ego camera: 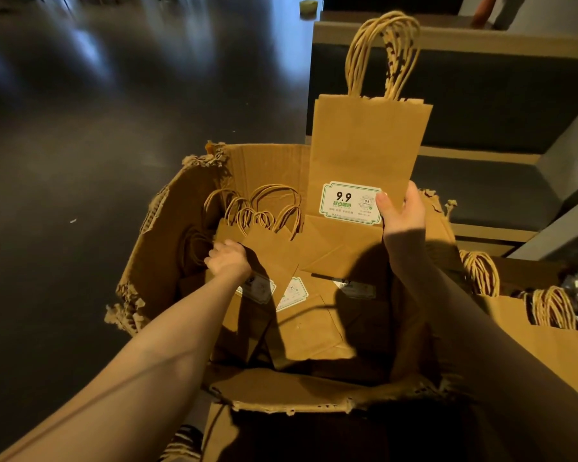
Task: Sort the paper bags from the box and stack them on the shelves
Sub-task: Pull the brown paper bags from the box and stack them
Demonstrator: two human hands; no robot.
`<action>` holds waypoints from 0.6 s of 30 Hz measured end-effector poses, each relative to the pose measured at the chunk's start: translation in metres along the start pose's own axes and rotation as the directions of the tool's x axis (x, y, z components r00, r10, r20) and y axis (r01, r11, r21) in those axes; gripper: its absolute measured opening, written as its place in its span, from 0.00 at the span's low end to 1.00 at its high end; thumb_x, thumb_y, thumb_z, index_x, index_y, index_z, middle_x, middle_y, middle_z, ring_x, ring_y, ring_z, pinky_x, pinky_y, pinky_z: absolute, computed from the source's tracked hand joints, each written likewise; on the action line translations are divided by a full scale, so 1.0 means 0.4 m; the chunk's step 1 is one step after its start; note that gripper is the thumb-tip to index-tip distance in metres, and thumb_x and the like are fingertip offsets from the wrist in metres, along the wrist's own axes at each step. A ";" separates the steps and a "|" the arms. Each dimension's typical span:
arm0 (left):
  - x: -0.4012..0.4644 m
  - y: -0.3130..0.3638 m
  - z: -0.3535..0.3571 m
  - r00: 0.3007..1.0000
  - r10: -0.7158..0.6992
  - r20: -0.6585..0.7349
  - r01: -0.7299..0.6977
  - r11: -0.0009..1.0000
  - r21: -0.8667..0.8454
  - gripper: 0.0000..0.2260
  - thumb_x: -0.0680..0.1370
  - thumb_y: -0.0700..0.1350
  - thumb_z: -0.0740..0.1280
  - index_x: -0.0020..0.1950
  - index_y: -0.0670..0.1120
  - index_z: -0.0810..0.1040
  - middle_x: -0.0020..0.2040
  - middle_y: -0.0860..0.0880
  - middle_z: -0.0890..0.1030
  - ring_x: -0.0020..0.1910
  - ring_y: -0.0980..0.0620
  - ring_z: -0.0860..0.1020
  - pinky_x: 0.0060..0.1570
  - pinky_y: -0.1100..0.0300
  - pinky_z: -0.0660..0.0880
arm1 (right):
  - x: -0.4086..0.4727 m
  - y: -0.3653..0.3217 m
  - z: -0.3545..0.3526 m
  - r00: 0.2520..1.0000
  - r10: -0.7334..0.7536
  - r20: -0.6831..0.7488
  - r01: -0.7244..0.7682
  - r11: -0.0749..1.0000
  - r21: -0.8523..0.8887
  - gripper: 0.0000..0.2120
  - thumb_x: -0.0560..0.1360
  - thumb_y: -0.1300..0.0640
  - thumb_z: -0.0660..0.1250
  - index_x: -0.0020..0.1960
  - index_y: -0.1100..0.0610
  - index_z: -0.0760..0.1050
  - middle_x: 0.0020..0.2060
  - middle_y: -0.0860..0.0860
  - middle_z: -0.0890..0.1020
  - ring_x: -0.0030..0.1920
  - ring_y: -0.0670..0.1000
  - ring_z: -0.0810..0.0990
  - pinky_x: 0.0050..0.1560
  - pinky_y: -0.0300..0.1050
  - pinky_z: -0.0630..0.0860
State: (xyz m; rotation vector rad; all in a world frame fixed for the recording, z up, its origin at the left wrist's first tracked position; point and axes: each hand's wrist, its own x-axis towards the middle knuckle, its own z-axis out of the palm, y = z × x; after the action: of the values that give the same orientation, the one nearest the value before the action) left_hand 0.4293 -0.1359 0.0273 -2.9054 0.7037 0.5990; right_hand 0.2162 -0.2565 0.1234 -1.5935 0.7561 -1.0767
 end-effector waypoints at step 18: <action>-0.071 0.010 -0.183 0.969 0.191 -0.154 -0.239 0.883 -0.405 0.11 0.74 0.44 0.70 0.52 0.45 0.72 0.51 0.44 0.79 0.51 0.44 0.78 0.51 0.49 0.77 | -0.010 -0.066 -0.041 0.985 0.106 -0.134 -0.119 0.989 -0.089 0.16 0.80 0.61 0.59 0.67 0.60 0.66 0.61 0.54 0.76 0.59 0.48 0.77 0.44 0.29 0.77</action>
State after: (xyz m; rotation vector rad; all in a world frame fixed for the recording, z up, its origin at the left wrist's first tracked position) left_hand 0.4300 -0.1406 0.1060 -3.3039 1.0420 0.6942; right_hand 0.1985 -0.2521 0.1490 -1.5527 0.9867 -1.0823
